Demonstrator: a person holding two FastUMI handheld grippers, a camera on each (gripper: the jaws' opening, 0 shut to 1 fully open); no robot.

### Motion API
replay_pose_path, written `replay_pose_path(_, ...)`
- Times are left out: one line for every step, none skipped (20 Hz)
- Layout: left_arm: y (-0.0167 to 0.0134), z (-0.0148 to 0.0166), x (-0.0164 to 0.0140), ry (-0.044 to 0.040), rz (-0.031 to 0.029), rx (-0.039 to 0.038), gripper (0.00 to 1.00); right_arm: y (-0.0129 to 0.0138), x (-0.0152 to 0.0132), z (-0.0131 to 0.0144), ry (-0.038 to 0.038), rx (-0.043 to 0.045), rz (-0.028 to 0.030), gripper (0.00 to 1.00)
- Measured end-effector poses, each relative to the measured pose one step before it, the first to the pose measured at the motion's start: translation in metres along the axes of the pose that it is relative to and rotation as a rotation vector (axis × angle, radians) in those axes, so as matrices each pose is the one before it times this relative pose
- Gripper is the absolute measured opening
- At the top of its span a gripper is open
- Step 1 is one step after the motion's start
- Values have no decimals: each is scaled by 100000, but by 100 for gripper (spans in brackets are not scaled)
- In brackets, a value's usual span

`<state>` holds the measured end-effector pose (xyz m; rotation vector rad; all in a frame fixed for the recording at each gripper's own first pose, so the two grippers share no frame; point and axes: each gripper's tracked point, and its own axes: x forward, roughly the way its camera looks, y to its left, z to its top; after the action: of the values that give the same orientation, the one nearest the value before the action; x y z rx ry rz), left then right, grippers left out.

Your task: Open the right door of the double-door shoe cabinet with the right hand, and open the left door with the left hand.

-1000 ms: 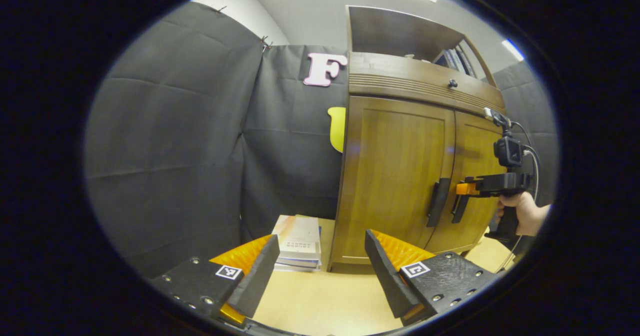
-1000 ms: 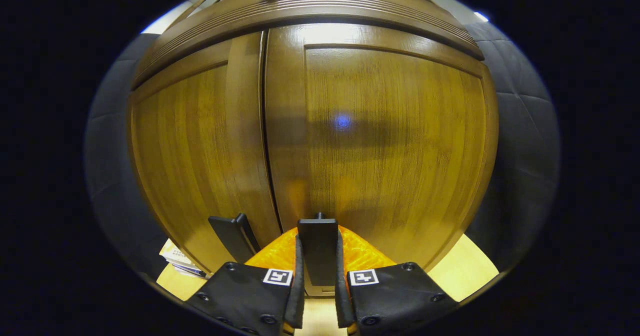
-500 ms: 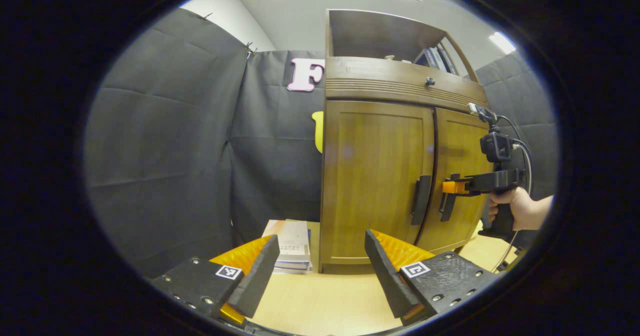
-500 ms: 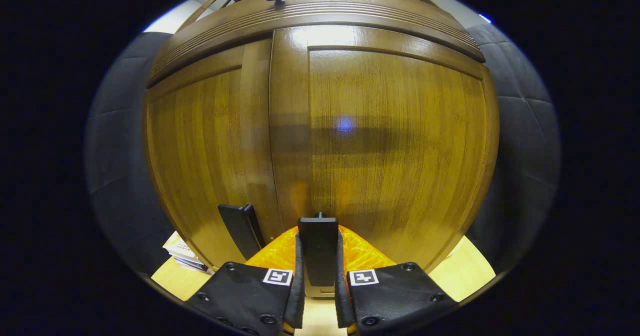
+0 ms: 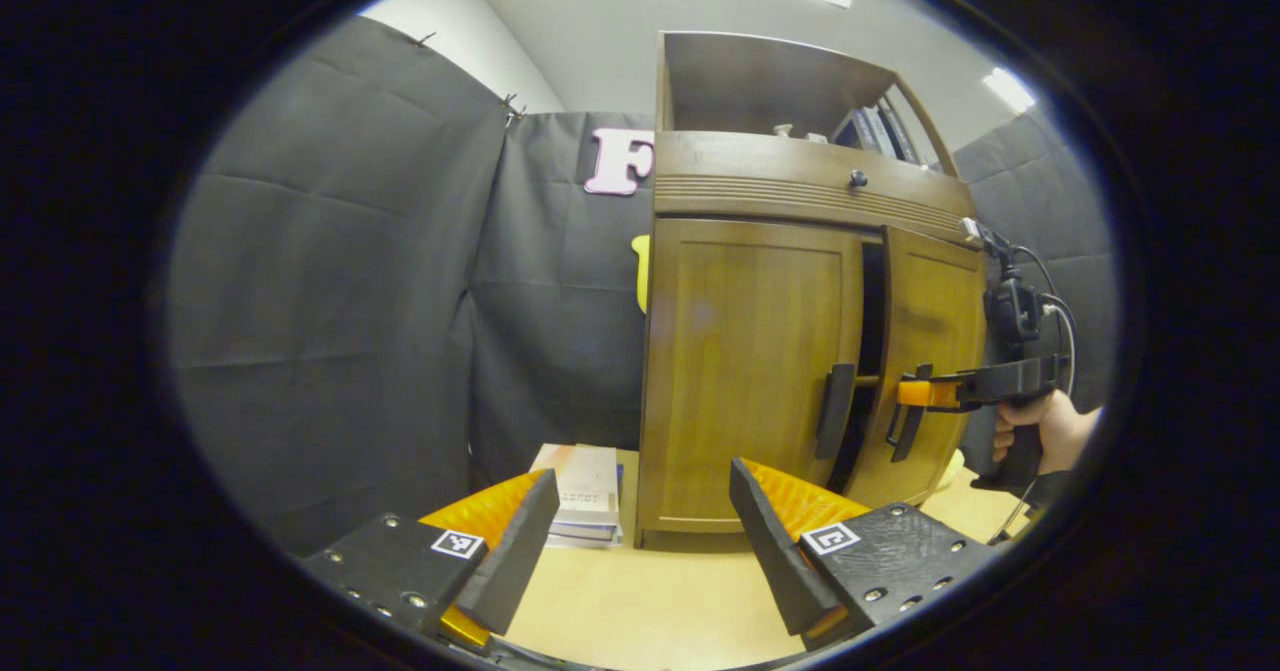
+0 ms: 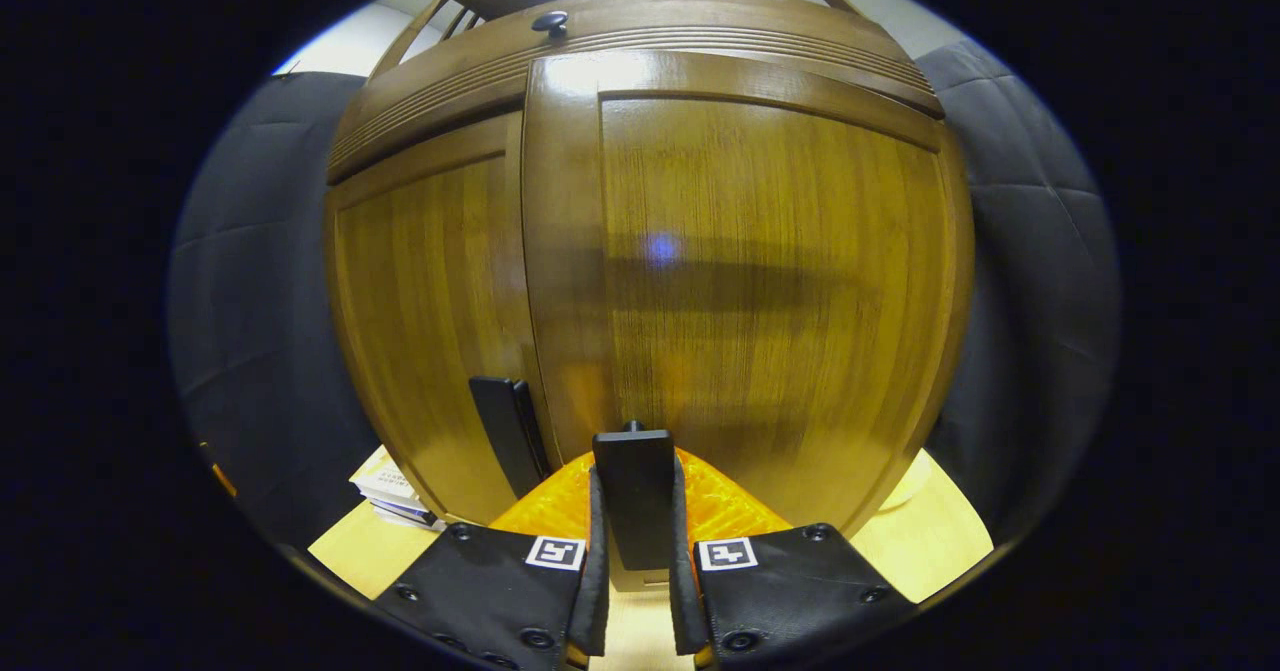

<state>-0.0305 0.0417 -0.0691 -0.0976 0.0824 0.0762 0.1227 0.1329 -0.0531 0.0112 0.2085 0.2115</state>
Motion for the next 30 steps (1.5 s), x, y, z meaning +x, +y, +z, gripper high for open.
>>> replay_pose_path(-224,-100,-143,326,-386,-9,99,-110,-495,-180,-104,24,425,27)
replay_pose_path(-165,-53,-134,82,-249,263,100,-83,-352,-99,67,-41,427,27)
replay_pose_path(-465,49,-518,48,-431,401,100,-99,-449,-110,-14,42,419,26)
replay_pose_path(-438,169,-505,-7,-489,339,100,-173,-444,-88,105,174,452,26)
replay_pose_path(-541,-66,-315,140,-507,349,100,-225,-440,-29,-9,198,483,27)
replay_pose_path(-323,-10,-187,211,-312,398,100,-155,-453,-114,220,87,562,27)
replay_pose_path(-187,-239,71,581,-20,482,100,-76,-315,-102,314,68,647,27)
replay_pose_path(-186,-219,92,860,228,153,100,-168,-403,-123,530,330,585,27)
replay_pose_path(-306,-75,-23,321,-191,-435,100,-24,-258,-247,566,551,577,27)
replay_pose_path(-341,166,105,-15,-637,-1045,100,-127,-176,-50,411,530,535,27)
replay_pose_path(-395,63,105,29,-777,-1069,100,-95,-350,-64,185,414,439,27)
replay_pose_path(-250,83,53,121,-558,-615,100,-91,-545,-191,-43,263,388,27)
replay_pose_path(-227,54,-8,13,-325,-43,100,-173,-527,-75,59,156,161,26)
replay_pose_path(-155,178,38,-216,-318,413,100,-230,-439,-86,86,41,83,26)
replay_pose_path(-138,228,-58,-334,-318,595,100,-229,-415,-20,106,36,61,26)
replay_pose_path(-126,267,102,-328,-116,575,100,-221,-357,-113,55,158,86,26)
replay_pose_path(-113,-5,9,-76,-99,418,100,-227,-402,-42,35,264,29,26)
replay_pose_path(-122,-111,31,427,301,449,100,-212,-427,-165,163,426,-57,27)
replay_pose_path(-102,-304,-26,568,215,351,100,-254,-408,-57,282,650,-71,26)
replay_pose_path(-271,-39,58,290,-352,4,100,-228,-436,-165,236,831,-144,27)
replay_pose_path(-386,6,194,228,-624,-93,99,-273,-424,-49,-7,897,-153,27)
replay_pose_path(-290,46,12,72,-551,101,98,-299,-446,-44,-36,645,-208,26)
replay_pose_path(-257,77,-46,-211,-466,323,96,-326,-429,-37,-42,353,-332,26)
replay_pose_path(-185,101,15,-283,-450,448,96,-347,-338,-165,40,94,-419,26)
replay_pose_path(-290,139,-39,-263,-348,455,96,-305,-395,-122,2,-209,-411,27)
replay_pose_path(-327,137,31,-191,-492,248,99,-290,-440,-249,201,-120,-455,26)
replay_pose_path(-366,-15,25,-148,-661,126,100,-469,-470,-95,153,256,-419,26)
replay_pose_path(-306,1,153,69,-545,52,99,-390,-440,-149,115,504,-273,26)
replay_pose_path(-269,-189,8,227,-431,-1,100,-365,-413,-55,231,588,-151,26)
replay_pose_path(-263,-235,-47,492,-248,-161,100,-436,-362,-45,155,587,23,26)
